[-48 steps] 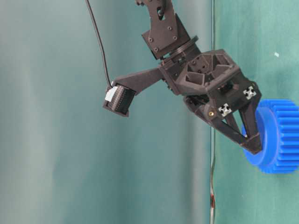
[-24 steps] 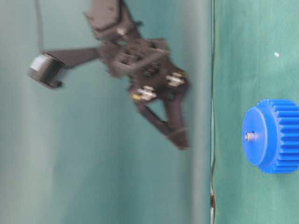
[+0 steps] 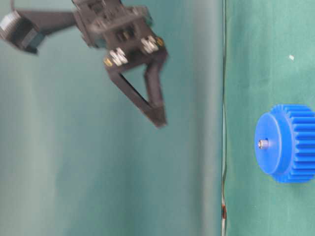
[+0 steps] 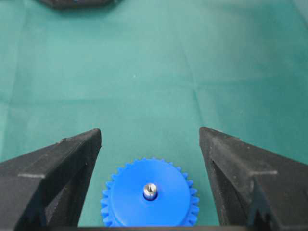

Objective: Insert the shaft into the center hole of the gear.

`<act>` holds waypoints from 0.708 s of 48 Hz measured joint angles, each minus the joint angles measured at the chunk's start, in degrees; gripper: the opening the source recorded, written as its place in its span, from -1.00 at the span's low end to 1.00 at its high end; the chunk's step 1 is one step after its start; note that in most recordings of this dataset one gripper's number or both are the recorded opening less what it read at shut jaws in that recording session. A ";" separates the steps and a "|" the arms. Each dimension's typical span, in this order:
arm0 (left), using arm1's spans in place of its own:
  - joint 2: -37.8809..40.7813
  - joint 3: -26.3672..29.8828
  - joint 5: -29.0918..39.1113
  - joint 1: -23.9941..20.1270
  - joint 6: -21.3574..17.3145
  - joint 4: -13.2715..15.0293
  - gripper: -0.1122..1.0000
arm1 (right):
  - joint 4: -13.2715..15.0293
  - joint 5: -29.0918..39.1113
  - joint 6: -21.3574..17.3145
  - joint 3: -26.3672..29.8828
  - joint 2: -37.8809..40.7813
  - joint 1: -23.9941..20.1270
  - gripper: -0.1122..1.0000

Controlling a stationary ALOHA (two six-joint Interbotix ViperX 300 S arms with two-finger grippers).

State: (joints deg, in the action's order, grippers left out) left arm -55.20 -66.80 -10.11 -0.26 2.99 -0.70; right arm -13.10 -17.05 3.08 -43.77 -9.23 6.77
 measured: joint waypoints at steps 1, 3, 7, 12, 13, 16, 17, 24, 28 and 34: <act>0.00 0.00 0.00 0.00 0.00 0.00 -0.80 | 0.00 0.00 0.00 -0.53 -0.79 0.00 0.68; 0.00 0.00 0.09 0.00 0.09 0.00 -0.80 | 0.00 0.00 0.00 -1.58 -2.37 0.00 0.68; 0.00 0.00 0.09 0.00 0.00 0.00 -0.80 | 0.00 0.00 0.00 -4.13 -5.62 0.00 0.68; 0.00 0.00 0.18 0.00 0.00 -0.09 -0.80 | 0.00 -0.18 0.00 -7.56 -10.11 0.00 0.68; 0.00 0.00 0.18 0.00 0.00 0.00 -0.80 | 0.00 -0.18 0.00 -8.17 -10.99 0.00 0.68; 0.00 0.00 0.35 0.00 0.00 -0.09 -0.80 | 0.00 -0.18 0.00 -10.20 -14.24 0.00 0.68; 0.00 0.00 0.44 0.00 0.00 0.00 -0.80 | 0.00 -0.18 0.00 -10.72 -15.12 0.09 0.68; 0.09 0.00 0.62 0.00 0.09 0.00 -0.80 | 0.00 0.44 0.00 -13.62 -20.65 0.00 0.67; 0.18 0.00 0.62 0.00 0.00 -0.09 -0.80 | 0.00 1.14 0.00 -14.94 -23.20 0.00 0.67; 0.18 0.00 0.62 0.00 0.00 0.00 -0.80 | 0.00 1.49 0.00 -16.79 -25.84 0.00 0.67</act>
State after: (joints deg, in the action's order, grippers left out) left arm -55.02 -66.80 -9.49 -0.26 2.99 -0.70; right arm -13.10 -15.56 3.08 -60.56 -35.07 6.77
